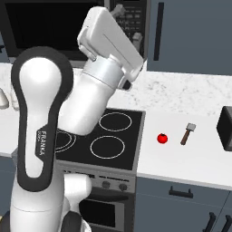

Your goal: Put the lime and tomato in the pot. Retrieve the spatula and lightly stir the vegetables in the pot.

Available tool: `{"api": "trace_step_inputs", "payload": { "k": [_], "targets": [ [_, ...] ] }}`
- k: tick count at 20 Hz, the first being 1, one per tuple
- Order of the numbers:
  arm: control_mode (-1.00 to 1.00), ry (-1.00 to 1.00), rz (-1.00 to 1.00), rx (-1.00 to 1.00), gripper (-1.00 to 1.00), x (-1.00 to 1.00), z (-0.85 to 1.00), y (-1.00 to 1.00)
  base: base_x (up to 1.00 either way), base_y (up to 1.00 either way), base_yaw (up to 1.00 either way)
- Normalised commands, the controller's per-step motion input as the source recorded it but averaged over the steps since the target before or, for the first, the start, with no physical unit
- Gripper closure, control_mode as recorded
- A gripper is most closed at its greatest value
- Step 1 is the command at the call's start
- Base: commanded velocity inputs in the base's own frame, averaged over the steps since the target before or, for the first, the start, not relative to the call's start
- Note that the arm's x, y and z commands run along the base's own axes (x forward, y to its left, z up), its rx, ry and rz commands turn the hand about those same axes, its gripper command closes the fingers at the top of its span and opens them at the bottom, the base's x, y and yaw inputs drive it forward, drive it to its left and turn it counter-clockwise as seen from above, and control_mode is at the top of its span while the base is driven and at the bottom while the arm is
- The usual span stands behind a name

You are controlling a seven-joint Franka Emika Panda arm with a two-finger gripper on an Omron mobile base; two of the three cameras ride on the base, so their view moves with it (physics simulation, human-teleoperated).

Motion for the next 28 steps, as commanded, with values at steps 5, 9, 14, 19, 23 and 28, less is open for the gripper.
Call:
{"api": "trace_step_inputs", "payload": {
  "k": [5,9,14,19,23,28],
  "targets": [
    [-1.00,-0.20,0.11,-0.23,-1.00,-0.34,0.64,-0.01,0.00,0.00,0.00],
    [-1.00,0.24,0.05,0.36,-1.00,-0.23,0.05,0.04,0.00,0.00,0.00],
    [-1.00,0.32,0.25,-0.60,-1.00,-0.54,0.02,0.17,0.00,0.00,0.00],
    [-1.00,0.26,0.29,-0.93,-1.00,-0.62,0.53,0.11,0.00,0.00,0.00],
    [-1.00,0.22,0.24,-0.87,-1.00,-0.68,0.76,0.00,0.00,0.00,0.00],
    [-1.00,0.83,0.18,-0.76,-1.00,-0.43,-0.13,0.00,0.00,0.00,0.00]
  ]
}}
